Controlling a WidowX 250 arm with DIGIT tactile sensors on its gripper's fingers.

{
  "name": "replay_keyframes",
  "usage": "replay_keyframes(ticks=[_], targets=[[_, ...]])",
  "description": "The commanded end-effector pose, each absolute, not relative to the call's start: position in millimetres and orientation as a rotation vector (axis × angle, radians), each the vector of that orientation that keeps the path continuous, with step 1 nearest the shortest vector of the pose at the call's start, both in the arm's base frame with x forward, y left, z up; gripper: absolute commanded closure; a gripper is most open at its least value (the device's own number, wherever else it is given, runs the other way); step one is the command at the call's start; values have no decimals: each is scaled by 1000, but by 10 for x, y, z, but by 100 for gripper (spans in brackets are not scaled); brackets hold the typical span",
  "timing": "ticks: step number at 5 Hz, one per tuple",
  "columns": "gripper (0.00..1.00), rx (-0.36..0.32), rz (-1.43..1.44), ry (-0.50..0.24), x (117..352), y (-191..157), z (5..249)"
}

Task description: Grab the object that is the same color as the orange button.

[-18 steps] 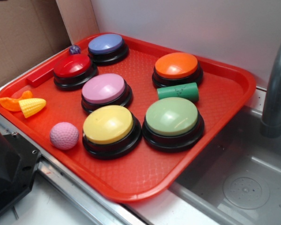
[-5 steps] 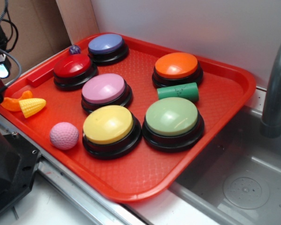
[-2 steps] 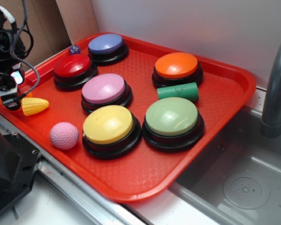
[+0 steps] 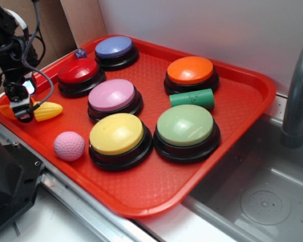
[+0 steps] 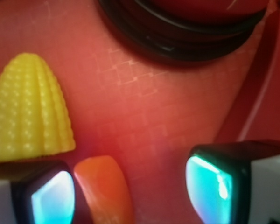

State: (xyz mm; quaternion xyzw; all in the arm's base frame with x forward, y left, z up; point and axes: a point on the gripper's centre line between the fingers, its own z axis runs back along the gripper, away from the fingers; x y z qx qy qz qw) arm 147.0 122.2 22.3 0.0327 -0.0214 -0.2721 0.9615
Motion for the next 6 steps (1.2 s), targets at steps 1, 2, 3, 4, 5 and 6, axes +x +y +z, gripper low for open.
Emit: replay_keyframes(ticks=[1, 2, 3, 4, 5, 6], targets=[[100, 60, -477, 4, 1502, 1262, 170], [100, 66, -458, 13, 1503, 1267, 154], [100, 54, -436, 18, 1499, 1286, 144], [100, 52, -395, 40, 1518, 1257, 237], [100, 51, -271, 30, 1555, 1173, 569], [100, 110, -151, 70, 1627, 980, 1063]])
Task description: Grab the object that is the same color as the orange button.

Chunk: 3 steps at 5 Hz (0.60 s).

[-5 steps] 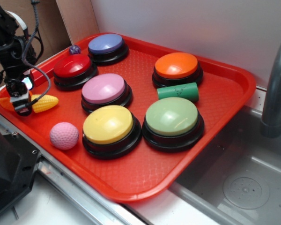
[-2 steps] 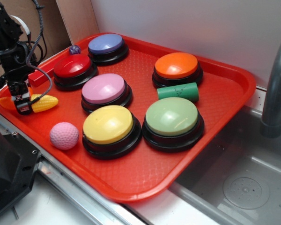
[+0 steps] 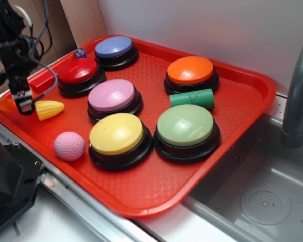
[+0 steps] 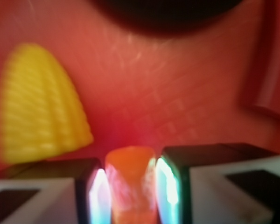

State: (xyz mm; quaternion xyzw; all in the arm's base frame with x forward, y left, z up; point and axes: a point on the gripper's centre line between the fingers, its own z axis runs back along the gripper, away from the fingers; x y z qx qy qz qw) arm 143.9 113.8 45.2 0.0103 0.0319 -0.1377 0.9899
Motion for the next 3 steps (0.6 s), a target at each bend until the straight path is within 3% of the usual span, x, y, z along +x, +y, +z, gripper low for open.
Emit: replay_keyframes(ticks=[1, 3], targets=[[100, 119, -96, 50, 1704, 693, 1402], [100, 44, -56, 18, 1780, 251, 1581]])
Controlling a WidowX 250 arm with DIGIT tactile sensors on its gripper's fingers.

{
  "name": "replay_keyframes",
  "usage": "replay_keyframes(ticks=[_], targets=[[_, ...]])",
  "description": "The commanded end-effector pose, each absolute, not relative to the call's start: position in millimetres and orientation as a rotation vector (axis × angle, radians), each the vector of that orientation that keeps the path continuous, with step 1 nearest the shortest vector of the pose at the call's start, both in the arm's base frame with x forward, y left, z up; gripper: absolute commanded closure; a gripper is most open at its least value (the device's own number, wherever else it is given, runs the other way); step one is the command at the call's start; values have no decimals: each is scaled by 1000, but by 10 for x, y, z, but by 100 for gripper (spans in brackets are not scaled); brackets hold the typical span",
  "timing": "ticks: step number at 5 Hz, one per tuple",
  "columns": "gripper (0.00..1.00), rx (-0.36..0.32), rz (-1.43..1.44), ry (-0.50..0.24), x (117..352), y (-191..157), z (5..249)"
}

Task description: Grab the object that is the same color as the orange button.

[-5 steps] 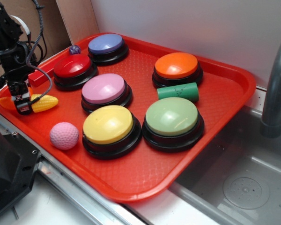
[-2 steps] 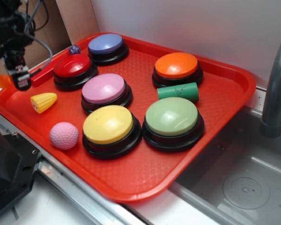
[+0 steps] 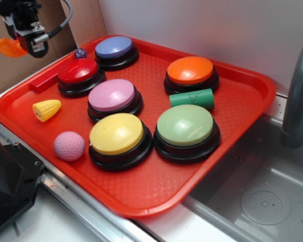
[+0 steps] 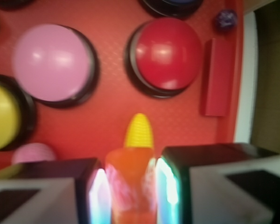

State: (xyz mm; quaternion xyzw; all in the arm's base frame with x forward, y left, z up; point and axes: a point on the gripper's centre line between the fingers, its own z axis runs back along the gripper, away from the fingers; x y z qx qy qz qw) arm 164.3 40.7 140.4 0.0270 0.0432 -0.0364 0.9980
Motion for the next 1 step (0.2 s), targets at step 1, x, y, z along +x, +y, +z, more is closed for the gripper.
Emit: replay_keyframes(ticks=[1], targets=[[100, 56, 15, 17, 1803, 235, 1496]])
